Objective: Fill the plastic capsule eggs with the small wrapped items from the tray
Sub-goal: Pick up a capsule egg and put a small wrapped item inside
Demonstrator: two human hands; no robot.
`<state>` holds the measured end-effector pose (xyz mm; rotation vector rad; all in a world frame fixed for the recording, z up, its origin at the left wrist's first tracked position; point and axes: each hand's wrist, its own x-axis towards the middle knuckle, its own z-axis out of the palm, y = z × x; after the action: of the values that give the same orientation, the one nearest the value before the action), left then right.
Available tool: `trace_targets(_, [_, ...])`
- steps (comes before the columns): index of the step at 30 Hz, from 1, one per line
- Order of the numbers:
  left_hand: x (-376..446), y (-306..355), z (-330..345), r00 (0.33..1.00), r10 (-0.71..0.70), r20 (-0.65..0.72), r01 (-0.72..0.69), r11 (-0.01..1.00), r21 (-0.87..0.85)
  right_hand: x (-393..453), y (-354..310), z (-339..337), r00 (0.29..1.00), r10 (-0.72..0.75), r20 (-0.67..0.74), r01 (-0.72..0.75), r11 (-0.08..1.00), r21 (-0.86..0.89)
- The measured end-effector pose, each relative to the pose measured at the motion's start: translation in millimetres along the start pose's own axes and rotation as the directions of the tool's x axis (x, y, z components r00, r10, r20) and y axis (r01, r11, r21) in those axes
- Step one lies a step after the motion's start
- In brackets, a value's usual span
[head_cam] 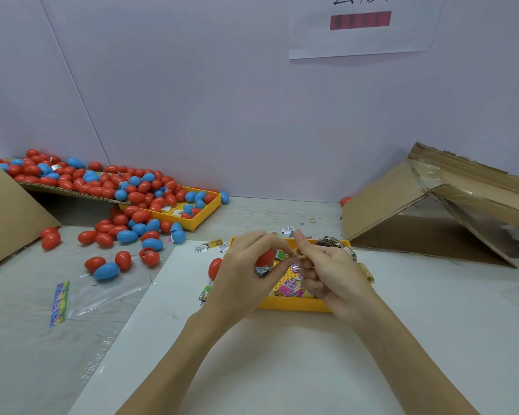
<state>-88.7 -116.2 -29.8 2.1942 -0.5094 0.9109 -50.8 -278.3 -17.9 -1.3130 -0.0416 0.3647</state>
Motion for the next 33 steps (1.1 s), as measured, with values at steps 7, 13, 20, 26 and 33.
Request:
trace_targets(7, [2.4, 0.1, -6.5, 0.972, -0.234, 0.020, 0.235, 0.965, -0.120, -1.9, -4.6, 0.1, 0.925, -0.380, -0.027, 0.335, 0.845, -0.416])
trace_targets(13, [2.8, -3.1, -9.8, 0.942, -0.326, 0.077, 0.333, 0.937, -0.108, -3.4, -3.9, -4.7, 0.870, -0.456, 0.186, 0.469, 0.652, -0.596])
trace_targets(20, [5.5, -6.2, -15.5, 0.774, -0.491, 0.401, 0.601, 0.769, -0.219, -1.9, -2.7, -16.2, 0.909, -0.415, -0.020, 0.339, 0.769, -0.542])
trace_targets(26, [5.6, -2.8, -15.8, 0.836, -0.401, 0.375, 0.536, 0.745, -0.398, -5.5, -5.7, -16.3, 0.934, -0.354, -0.045, 0.313, 0.874, -0.371])
trace_targets(33, [6.0, 0.0, -13.8, 0.840, -0.424, 0.339, 0.539, 0.727, -0.425, -5.1, -4.3, -11.8, 0.918, -0.396, -0.021, 0.362, 0.858, -0.365])
